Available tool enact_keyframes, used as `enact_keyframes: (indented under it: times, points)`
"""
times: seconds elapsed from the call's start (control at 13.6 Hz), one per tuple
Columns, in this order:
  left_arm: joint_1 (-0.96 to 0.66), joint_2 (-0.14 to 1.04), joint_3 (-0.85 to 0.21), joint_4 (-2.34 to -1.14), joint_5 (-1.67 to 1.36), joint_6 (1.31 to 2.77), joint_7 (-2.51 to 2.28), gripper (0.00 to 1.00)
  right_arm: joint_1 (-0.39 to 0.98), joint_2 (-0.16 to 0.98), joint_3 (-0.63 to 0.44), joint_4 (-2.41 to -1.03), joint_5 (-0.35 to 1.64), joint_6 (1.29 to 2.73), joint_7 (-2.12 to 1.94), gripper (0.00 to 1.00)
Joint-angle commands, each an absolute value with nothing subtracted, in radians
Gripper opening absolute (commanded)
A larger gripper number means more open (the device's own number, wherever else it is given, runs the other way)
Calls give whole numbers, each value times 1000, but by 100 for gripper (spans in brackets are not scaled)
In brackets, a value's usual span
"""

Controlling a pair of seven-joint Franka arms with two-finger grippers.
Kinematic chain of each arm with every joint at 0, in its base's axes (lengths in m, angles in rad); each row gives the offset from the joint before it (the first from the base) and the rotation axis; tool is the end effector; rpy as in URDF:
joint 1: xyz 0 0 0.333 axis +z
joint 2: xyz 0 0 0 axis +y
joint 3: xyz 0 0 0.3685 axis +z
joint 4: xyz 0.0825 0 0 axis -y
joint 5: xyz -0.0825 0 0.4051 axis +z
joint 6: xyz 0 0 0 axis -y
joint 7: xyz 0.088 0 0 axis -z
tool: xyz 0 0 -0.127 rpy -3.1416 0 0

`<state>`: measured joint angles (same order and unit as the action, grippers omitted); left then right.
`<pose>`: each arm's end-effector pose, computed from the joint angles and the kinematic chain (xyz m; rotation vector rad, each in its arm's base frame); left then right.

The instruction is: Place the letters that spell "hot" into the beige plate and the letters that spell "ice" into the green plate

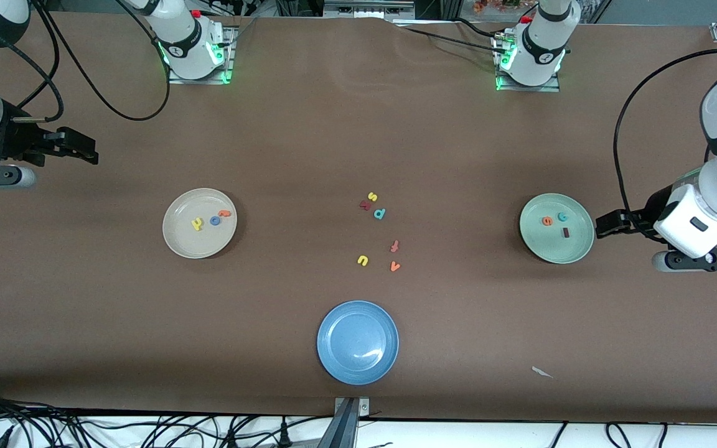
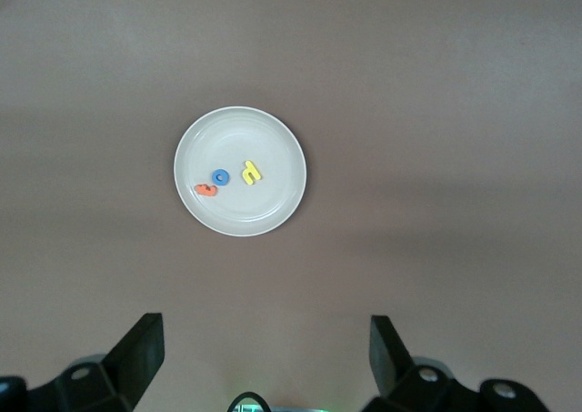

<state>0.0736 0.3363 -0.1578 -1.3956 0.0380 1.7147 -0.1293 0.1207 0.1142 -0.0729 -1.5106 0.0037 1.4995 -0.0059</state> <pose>0.6967 -0.0374 0.5439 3.1277 0.0747 -0.0228 0.6034 0.0320 0.6134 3.1271 0.0840 -0.1956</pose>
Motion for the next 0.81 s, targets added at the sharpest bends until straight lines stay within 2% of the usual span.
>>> enact_keyframes:
  times: [0.0,0.73]
  points:
    - [75,250,-138,-1503,14,1779,-101,100,117,127,-81,-1477,21,1471,-25,100]
    - [90,253,-143,-1503,12,1778,-107,100,118,127,-78,-1476,17,1456,-18,100]
